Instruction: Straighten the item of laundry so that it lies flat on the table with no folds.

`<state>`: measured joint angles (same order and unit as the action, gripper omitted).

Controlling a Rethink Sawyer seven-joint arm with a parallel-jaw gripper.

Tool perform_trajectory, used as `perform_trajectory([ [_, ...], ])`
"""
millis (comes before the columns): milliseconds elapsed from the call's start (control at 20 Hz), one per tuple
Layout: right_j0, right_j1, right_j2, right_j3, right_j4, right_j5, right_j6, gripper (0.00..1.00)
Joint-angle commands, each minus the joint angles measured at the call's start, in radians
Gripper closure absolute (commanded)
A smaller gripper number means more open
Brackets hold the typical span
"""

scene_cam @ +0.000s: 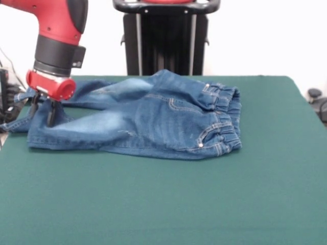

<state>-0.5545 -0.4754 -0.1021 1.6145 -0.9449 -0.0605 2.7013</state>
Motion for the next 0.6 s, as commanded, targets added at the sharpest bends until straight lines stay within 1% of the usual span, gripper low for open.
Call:
perform_trajectory([
  [50, -0.105, -0.139, 0.309, 0.115, 0.039, 0.247, -0.242, 0.0],
  [150, -0.127, -0.166, 0.336, 0.129, 0.057, 0.29, -0.27, 0.0],
  [250, -0.158, -0.17, 0.374, 0.132, 0.057, 0.317, -0.297, 0.0],
  [400, -0.193, -0.166, 0.421, 0.138, 0.046, 0.338, -0.306, 0.0],
  [600, -0.235, -0.196, 0.482, 0.175, 0.054, 0.372, -0.318, 0.0],
])
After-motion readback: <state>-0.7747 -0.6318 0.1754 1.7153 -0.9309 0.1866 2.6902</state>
